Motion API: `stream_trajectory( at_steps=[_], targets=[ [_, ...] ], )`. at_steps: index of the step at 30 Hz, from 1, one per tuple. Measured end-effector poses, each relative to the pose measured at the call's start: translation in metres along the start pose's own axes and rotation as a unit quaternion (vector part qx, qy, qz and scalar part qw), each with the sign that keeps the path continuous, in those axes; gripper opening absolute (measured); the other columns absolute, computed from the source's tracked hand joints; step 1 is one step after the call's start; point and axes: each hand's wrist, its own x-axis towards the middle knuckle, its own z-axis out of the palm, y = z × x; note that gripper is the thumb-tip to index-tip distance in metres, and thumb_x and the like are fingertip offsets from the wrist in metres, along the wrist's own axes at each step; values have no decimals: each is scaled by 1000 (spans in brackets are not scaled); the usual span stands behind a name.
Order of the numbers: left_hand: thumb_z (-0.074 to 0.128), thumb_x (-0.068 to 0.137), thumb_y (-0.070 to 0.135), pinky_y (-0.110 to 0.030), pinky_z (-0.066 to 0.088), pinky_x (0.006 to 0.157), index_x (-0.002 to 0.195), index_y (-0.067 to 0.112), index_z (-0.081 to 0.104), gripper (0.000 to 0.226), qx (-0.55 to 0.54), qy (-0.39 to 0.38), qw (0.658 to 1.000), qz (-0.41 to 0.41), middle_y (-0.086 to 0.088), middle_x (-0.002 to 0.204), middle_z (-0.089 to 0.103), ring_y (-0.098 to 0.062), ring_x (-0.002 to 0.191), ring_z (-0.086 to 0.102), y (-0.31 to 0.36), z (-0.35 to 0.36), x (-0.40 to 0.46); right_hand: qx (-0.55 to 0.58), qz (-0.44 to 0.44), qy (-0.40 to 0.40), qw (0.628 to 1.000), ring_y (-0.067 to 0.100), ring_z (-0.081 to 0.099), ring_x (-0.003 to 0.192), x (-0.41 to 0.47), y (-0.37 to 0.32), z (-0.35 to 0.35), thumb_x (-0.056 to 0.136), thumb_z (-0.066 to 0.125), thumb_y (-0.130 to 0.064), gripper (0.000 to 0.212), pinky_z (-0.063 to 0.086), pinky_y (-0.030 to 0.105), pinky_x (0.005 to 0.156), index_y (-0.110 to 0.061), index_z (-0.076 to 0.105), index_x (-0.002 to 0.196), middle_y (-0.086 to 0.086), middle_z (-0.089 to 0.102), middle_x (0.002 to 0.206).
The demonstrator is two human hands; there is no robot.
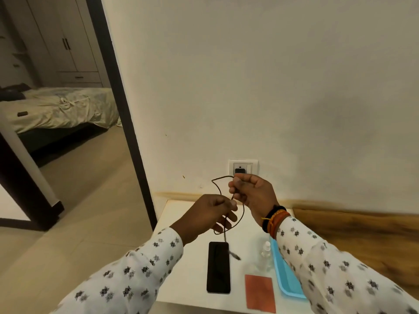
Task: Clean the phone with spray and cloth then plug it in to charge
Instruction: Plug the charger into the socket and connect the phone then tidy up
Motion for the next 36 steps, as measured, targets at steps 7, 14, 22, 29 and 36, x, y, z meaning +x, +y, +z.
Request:
stream_trajectory(
  at_steps=[7, 14, 22, 29, 36],
  targets=[
    [55, 100, 31, -30, 57, 57, 87, 5, 69, 33, -101, 94, 991, 2, -13, 73, 73, -23, 59, 68, 12, 8, 4, -53, 18, -29, 998, 27, 70, 86, 5, 6, 0, 94, 57, -5, 26, 60, 33, 75, -12, 61, 118, 11, 74, 101],
    [28, 109, 32, -43, 63, 67, 85, 8, 52, 41, -550, 163, 819, -16, -23, 93, 76, -35, 81, 76, 40, -5, 17, -198, 126, -194, 953, 24, 68, 91, -25, 35, -29, 84, 61, 9, 42, 55, 33, 79, -11, 63, 121, 18, 71, 107],
    [32, 108, 29, -46, 52, 93, 85, 16, 46, 30, -490, 190, 850, -26, -17, 116, 73, -33, 113, 66, 23, 25, 14, 154, 115, -78, 978, 25, 66, 90, -26, 30, -15, 86, 64, -29, 45, 57, 36, 80, -14, 58, 128, 17, 65, 117],
    [26, 88, 81, -35, 57, 60, 59, 11, 67, 86, -141, 237, 957, -93, -13, 69, 75, -24, 57, 71, -33, 28, -10, 133, -5, 33, 990, 16, 51, 55, -15, -6, -15, 102, 43, -29, 23, 50, 31, 57, -12, 58, 93, 1, 48, 61],
    [42, 100, 43, -50, 53, 78, 67, 11, 48, 47, 35, 506, 852, -129, -8, 65, 60, -29, 63, 55, -120, -19, -14, 97, 39, 42, 994, 6, 20, 42, -3, -27, -45, 96, 49, -49, 40, 19, 18, 37, -18, 66, 115, -7, 28, 56]
  ],
)
